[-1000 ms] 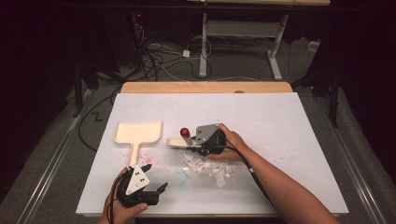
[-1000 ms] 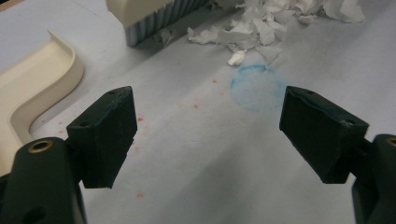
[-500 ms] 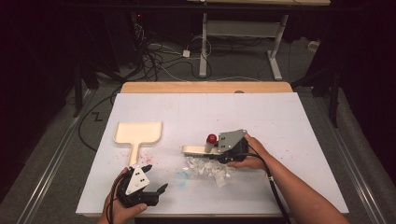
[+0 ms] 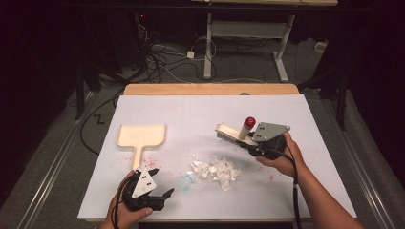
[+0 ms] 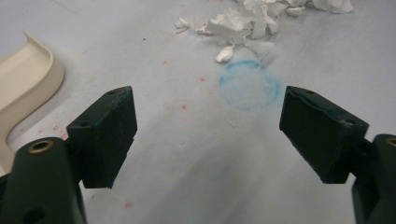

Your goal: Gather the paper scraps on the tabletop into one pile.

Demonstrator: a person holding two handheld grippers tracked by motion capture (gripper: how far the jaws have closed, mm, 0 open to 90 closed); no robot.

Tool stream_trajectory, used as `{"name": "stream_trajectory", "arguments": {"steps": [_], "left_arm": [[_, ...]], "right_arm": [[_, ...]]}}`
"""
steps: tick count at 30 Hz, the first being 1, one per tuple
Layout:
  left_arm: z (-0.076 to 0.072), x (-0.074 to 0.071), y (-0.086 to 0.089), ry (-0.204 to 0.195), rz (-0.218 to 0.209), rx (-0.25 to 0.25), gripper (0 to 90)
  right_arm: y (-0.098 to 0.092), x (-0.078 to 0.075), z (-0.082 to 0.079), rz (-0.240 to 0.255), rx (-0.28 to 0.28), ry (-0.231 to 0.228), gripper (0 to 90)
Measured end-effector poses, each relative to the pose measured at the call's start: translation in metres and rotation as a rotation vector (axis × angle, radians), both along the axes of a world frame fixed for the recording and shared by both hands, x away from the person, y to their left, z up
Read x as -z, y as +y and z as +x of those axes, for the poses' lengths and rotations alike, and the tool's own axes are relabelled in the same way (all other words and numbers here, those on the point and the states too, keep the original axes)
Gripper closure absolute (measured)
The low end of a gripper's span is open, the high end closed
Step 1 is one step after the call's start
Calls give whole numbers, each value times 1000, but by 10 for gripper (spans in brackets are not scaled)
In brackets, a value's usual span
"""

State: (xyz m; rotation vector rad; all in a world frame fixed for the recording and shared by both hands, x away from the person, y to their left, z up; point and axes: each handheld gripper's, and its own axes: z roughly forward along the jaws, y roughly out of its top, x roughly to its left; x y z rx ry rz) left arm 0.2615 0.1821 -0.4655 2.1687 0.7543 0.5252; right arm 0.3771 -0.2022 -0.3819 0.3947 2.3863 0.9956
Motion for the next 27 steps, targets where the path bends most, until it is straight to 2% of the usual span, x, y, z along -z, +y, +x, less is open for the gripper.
{"name": "stream_trajectory", "arguments": {"steps": [1, 3, 4, 6, 7, 8, 11, 12, 13, 15, 16, 19, 20, 23, 27], "left_arm": [[0, 0, 0, -2, 1, 0, 180], [-2, -1, -1, -4, -2, 3, 180], [-2, -2, -1, -6, -1, 4, 180], [-3, -2, -2, -8, -2, 6, 180], [-3, -2, -2, -7, -2, 7, 180], [-3, -2, -2, -8, 1, 7, 180], [-3, -1, -3, -6, 4, 13, 180], [-3, -1, -3, -7, 7, 13, 180], [-3, -2, -3, -6, 4, 14, 180], [-2, -2, -3, -6, 1, 14, 180], [-2, -2, -3, -6, 0, 15, 180], [-2, -2, -5, -6, 7, 23, 180], [-2, -3, -6, -9, 7, 26, 180], [-2, -3, -7, -11, 9, 29, 180], [-3, -4, -8, -15, 13, 40, 180]], "right_arm": [[-3, 1, -4, -32, 58, 5, 677], [-10, 5, -11, -94, 132, -8, 678], [-14, 7, -13, -95, 155, 0, 678], [-23, 10, -19, -64, 188, 31, 678], [-32, 10, -26, -50, 236, 41, 678], [-32, 10, -26, -50, 236, 41, 678], [-47, 9, -40, -44, 276, 62, 678], [-56, 12, -50, -47, 296, 75, 678], [-56, 12, -50, -47, 296, 75, 678], [-71, 15, -65, -54, 348, 93, 678], [-71, 15, -65, -54, 348, 93, 678], [-82, 18, -76, -36, 434, 100, 678], [-83, 28, -80, -37, 486, 116, 678], [-78, 32, -83, -8, 505, 118, 678], [-54, 38, -83, 20, 515, 131, 677]]}}
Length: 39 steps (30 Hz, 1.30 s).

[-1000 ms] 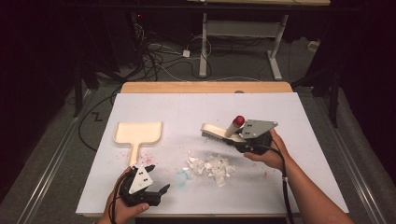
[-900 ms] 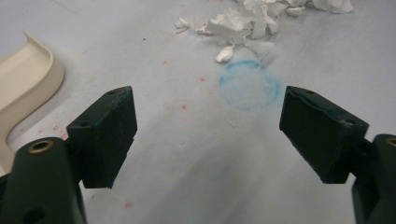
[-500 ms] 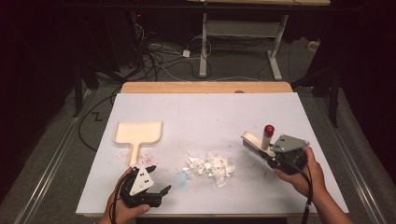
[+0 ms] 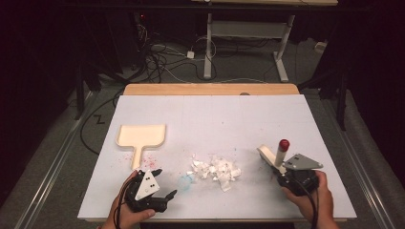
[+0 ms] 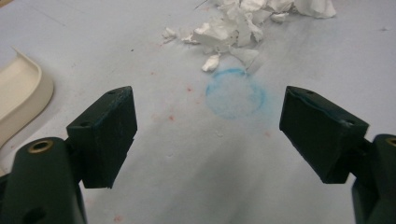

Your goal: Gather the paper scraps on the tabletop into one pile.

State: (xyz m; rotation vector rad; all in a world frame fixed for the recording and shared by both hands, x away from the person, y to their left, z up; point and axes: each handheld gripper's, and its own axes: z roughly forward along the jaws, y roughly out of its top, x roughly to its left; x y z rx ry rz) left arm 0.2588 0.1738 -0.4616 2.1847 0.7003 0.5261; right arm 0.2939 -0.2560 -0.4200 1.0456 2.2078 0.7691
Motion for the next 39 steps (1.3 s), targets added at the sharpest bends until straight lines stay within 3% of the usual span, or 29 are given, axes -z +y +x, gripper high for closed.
{"name": "stream_trajectory", "arguments": {"steps": [2, 3, 5, 9, 12, 14, 16, 18, 21, 24, 29, 39], "left_arm": [[0, 0, 0, -1, 0, 5, 180], [0, 0, 1, 3, -1, 5, 180], [1, 0, 1, 6, -4, 6, 180], [1, 0, 4, 8, -5, 7, 180], [1, 0, 4, 5, -8, 5, 180], [0, 0, 4, 6, -9, 6, 180], [0, 0, 4, 6, -7, 8, 180], [1, 1, 4, 11, -6, 7, 180], [2, 1, 3, 14, 1, 8, 180], [2, 1, 2, 12, 3, 13, 180], [2, 2, 2, 17, 7, 13, 180], [0, 3, 2, 21, 14, 5, 180]], "right_arm": [[17, 3, 0, -24, -20, -10, 677], [32, 4, 2, -15, -33, 3, 677], [39, 4, 4, -12, -44, -1, 677], [74, 3, 12, 29, -80, -1, 677], [87, 3, 15, 52, -97, 3, 677], [99, 5, 18, 38, -109, -14, 677], [104, 3, 22, 73, -127, -10, 678], [103, 1, 23, 83, -130, -17, 678], [97, -6, 27, 155, -113, -14, 678], [92, -13, 31, 161, -95, -52, 678], [68, -23, 29, 219, -109, -60, 678], [14, -34, 4, 162, -192, -23, 678]]}}
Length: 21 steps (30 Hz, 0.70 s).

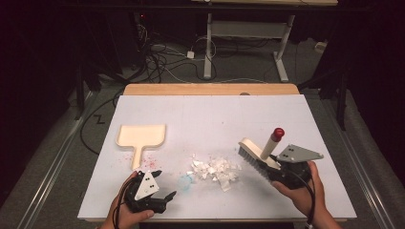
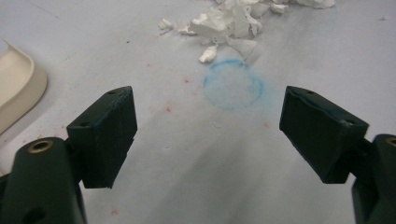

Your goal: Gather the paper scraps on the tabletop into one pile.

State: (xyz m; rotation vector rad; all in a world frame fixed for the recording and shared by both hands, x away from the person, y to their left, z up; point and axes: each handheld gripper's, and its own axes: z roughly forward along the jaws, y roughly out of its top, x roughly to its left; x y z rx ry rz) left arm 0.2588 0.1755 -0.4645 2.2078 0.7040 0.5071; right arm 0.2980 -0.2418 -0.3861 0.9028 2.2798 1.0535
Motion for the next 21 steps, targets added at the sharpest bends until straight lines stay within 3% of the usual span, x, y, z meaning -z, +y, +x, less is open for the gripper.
{"name": "stream_trajectory", "arguments": {"steps": [3, 7, 11, 12, 17, 21], "left_arm": [[0, 1, -2, 1, 10, 3, 180], [1, 1, -3, 4, 16, 4, 180], [1, 1, -5, 5, 19, 8, 180], [2, 1, -5, 6, 20, 10, 180], [2, 3, -4, 13, 20, 10, 180], [1, 2, -2, 10, 16, 6, 180]], "right_arm": [[-18, 9, -7, -75, 13, 22, 678], [-22, 21, -8, -87, 15, 57, 678], [-1, 26, -6, -105, -38, 68, 678], [14, 28, -6, -107, -61, 64, 678], [41, 28, -6, -93, -111, 59, 678], [48, 24, -7, -82, -126, 33, 678]]}}
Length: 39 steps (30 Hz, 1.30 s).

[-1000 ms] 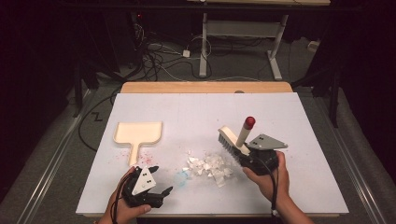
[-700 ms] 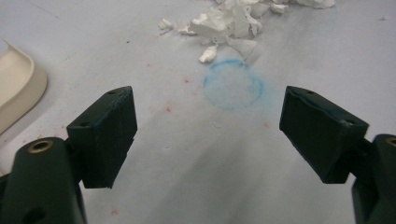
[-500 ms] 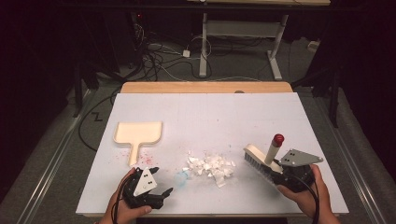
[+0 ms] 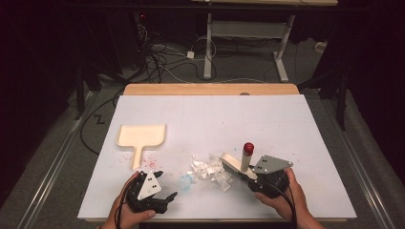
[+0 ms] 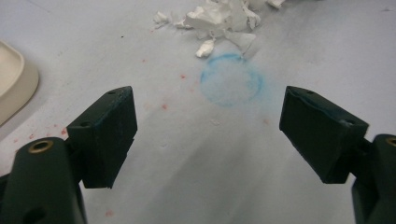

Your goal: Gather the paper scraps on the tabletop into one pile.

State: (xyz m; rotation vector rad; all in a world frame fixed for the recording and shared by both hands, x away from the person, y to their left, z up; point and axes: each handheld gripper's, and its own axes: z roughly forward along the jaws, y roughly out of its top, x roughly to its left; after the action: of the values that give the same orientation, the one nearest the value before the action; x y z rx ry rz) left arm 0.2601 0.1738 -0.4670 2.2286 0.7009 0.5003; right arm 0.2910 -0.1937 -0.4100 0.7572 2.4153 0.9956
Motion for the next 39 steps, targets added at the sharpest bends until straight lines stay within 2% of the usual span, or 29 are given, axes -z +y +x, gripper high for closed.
{"name": "stream_trajectory", "arguments": {"steps": [2, 8, 10, 13, 15, 17, 20, 22, 26, 32, 35, 39], "left_arm": [[0, 0, 2, -1, -3, -6, 180], [-1, -1, 2, -4, 0, -13, 180], [-1, -1, 1, -4, 1, -13, 180], [-1, -1, 0, -3, 4, -14, 180], [0, 0, 0, -1, 7, -14, 180], [0, 0, 0, 4, 7, -15, 180], [0, 1, 0, 4, 10, -11, 180], [0, 1, -1, 7, 10, -11, 180], [1, 1, -2, 11, 14, -7, 180], [3, 3, -4, 20, 19, -2, 180], [3, 4, -3, 22, 19, -5, 181], [3, 4, -2, 22, 18, -7, 180]], "right_arm": [[-7, -4, -1, 3, 11, -22, 678], [-42, -13, -6, 73, 12, 1, 678], [-52, -17, -11, 72, -7, -9, 678], [-63, -22, -21, 42, -49, -18, 678], [-68, -22, -26, 25, -80, -2, 678], [-72, -20, -30, 17, -90, 13, 678], [-74, -13, -33, -38, -114, 33, 678], [-75, -7, -32, -55, -136, 52, 678], [-63, -3, -29, -63, -184, 63, 678], [-20, 0, -22, -128, -251, 39, 678], [-1, -4, -14, -112, -269, 10, 678], [3, -11, -4, -82, -259, -17, 678]]}}
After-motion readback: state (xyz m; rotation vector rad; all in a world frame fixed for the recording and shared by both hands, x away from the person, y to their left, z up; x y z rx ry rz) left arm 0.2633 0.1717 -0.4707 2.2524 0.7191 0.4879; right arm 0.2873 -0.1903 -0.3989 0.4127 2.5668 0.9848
